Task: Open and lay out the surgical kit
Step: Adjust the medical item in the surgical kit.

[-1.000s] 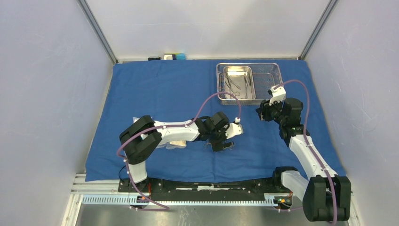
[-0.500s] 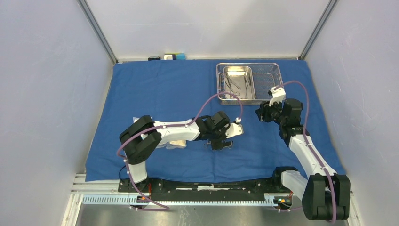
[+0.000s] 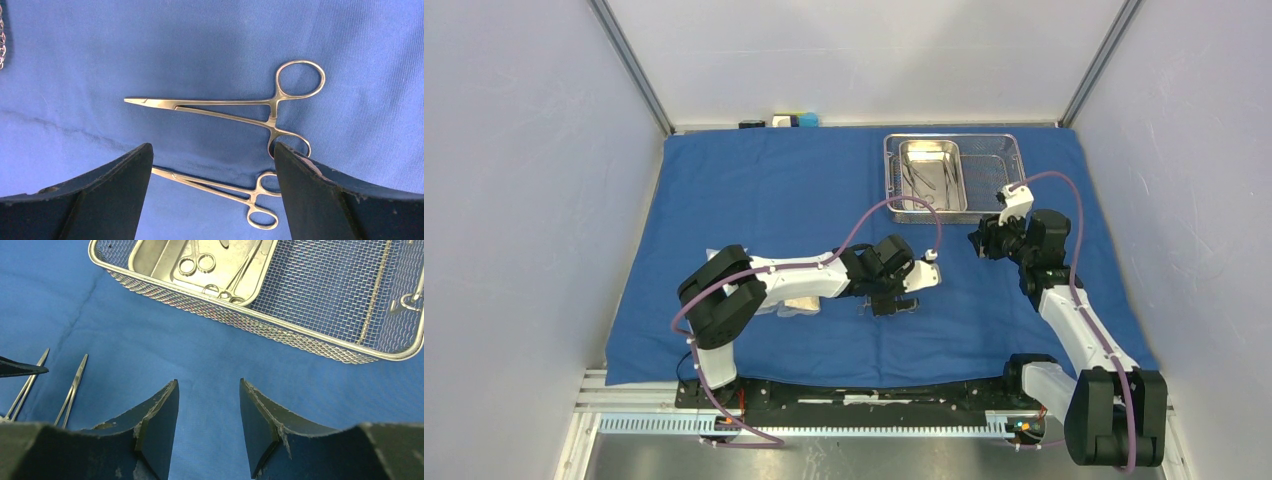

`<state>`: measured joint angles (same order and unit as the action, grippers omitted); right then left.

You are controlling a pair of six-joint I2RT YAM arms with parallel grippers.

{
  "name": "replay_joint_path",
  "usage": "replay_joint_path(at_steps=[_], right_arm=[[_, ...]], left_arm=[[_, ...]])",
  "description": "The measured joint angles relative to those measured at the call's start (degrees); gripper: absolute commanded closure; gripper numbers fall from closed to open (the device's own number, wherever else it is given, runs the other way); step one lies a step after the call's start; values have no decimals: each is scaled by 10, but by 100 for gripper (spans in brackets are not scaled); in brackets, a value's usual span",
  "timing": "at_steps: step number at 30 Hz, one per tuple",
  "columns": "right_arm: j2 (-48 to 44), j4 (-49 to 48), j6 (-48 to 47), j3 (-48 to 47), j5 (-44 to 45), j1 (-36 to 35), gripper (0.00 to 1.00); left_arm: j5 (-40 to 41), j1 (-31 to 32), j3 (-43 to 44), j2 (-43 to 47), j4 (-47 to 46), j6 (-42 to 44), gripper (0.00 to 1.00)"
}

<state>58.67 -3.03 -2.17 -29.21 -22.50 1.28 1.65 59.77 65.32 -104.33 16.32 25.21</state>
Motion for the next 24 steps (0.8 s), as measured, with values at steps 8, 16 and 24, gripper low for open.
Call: replay_joint_path(at_steps=[8, 16, 24], right_arm=[[1, 0, 3, 0, -4, 2, 45], [6, -1, 5, 0, -10, 3, 40], [22, 0, 6, -9, -7, 3, 31]], left_arm=[[-2, 0, 0, 0, 8, 3, 4], [-4, 0, 0, 0, 12, 3, 0], [-5, 0, 17, 11, 14, 2, 0]])
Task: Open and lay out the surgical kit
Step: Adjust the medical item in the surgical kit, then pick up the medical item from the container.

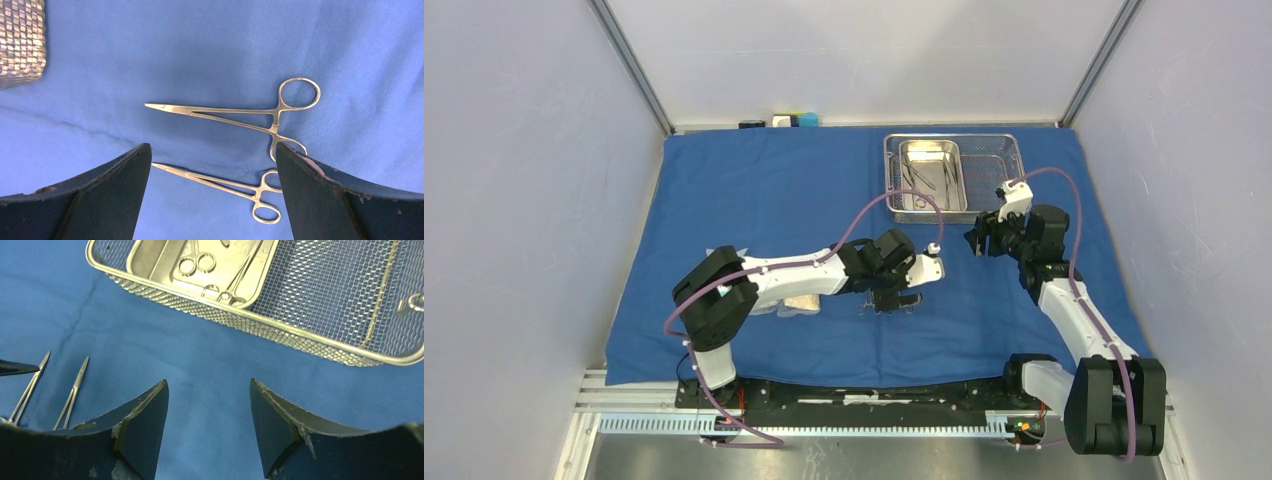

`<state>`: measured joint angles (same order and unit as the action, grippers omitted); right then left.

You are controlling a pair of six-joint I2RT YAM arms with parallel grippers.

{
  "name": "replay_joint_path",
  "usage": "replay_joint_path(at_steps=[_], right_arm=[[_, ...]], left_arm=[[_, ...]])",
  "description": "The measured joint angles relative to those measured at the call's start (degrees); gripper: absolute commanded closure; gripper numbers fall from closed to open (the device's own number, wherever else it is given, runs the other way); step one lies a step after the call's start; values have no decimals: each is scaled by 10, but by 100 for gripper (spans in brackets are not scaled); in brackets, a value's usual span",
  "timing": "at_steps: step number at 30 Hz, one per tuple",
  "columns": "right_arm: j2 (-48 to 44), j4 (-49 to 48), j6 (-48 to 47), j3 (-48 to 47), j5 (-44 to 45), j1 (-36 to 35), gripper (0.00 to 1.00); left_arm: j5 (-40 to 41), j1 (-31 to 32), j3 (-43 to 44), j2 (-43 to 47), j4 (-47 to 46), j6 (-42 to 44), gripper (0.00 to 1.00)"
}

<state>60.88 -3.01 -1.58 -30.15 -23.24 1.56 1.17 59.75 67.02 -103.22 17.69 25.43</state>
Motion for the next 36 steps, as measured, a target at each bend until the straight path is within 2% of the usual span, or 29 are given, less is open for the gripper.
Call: replay_joint_path(at_steps=[8, 15, 25, 31, 36], right_arm=[[83, -2, -1, -97, 13, -8, 27], [197, -10, -18, -221, 58, -71, 27], [471, 50, -45, -489, 114, -129, 39], [598, 105, -54, -593, 116, -139, 39], [642, 127, -58, -612, 103, -143, 39]], left_arm=[[-2, -34, 9, 63, -2, -18, 0], [9, -103, 8, 141, -15, -48, 0], [-25, -216, 22, 166, 43, -87, 0], [-27, -223, 21, 167, 61, -89, 0], [-27, -223, 21, 167, 63, -89, 0]])
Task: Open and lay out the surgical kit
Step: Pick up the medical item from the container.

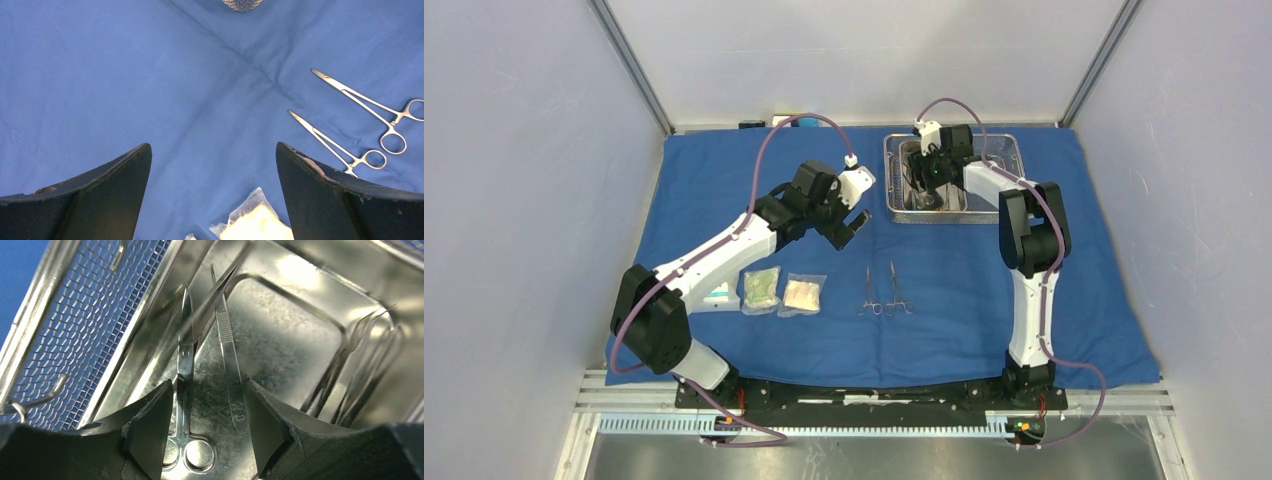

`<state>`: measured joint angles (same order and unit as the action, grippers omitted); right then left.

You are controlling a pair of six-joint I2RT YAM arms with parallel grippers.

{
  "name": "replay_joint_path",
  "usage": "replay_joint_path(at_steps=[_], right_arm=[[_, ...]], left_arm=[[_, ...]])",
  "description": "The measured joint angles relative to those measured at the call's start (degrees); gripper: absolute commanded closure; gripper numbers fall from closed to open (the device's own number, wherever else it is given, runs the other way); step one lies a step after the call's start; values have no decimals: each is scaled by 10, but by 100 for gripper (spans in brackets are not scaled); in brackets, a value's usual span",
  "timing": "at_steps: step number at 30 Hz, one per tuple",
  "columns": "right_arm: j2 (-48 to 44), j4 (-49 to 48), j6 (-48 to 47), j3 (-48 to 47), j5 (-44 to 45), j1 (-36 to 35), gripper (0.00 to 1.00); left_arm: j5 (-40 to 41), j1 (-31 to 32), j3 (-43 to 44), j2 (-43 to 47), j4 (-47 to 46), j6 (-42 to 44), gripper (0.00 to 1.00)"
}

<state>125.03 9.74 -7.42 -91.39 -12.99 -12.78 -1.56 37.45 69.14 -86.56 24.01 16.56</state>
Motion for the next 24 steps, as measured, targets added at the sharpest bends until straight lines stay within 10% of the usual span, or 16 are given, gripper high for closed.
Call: replay_joint_path(at_steps=[24], right_arm=[[42, -36, 31, -53, 14, -8, 45]], left_arm=[[-5, 0, 0, 0, 0, 0, 0]])
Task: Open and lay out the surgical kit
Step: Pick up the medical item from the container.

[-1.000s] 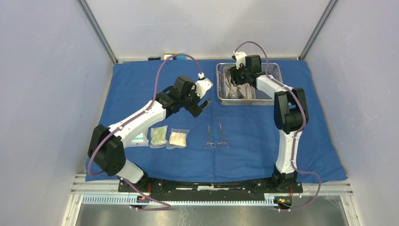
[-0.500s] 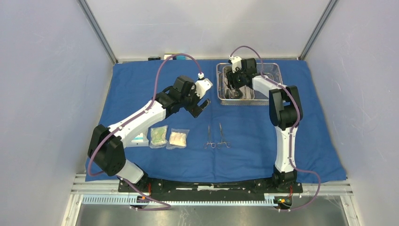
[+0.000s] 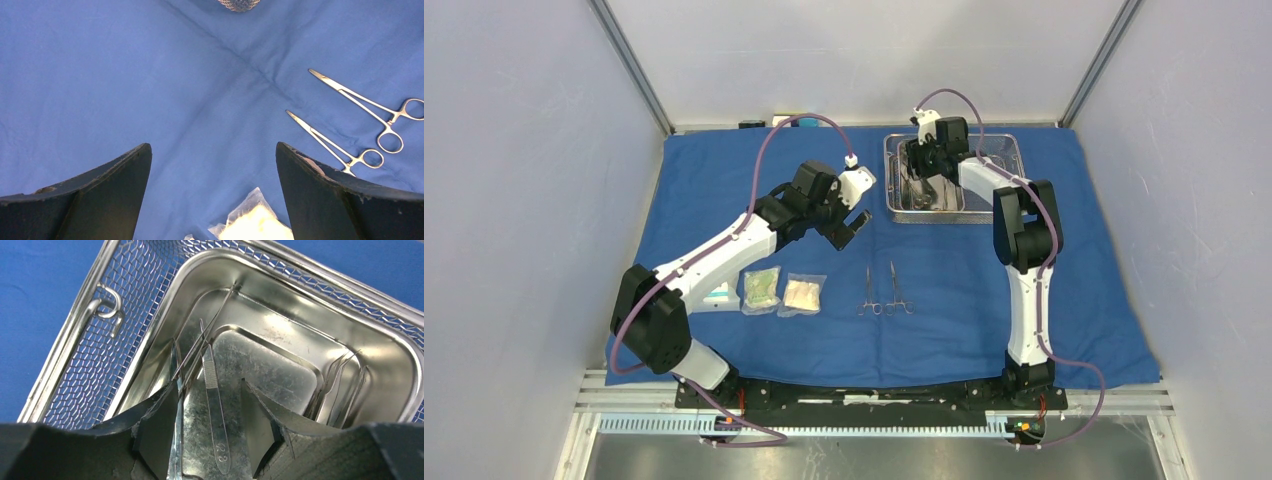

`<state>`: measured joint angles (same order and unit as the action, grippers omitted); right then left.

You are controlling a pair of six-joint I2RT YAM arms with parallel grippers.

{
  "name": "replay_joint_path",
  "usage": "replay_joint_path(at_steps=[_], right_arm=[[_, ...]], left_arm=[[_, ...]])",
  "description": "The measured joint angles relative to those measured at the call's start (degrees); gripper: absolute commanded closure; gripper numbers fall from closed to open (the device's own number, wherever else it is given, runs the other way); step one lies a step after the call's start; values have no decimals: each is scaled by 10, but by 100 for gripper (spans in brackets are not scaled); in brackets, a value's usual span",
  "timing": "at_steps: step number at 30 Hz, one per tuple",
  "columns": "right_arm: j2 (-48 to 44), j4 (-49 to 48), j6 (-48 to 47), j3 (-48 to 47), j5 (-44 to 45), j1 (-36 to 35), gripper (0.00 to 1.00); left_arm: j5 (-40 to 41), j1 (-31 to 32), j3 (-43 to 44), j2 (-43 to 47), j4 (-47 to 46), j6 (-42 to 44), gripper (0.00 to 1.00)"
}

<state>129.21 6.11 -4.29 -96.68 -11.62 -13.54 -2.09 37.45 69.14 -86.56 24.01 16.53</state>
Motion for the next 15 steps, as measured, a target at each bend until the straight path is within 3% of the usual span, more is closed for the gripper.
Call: replay_joint_path(at_steps=[15], right_arm=[[43, -9, 31, -52, 32, -20, 52]], left_arm=[[-1, 0, 0, 0, 0, 0, 0]])
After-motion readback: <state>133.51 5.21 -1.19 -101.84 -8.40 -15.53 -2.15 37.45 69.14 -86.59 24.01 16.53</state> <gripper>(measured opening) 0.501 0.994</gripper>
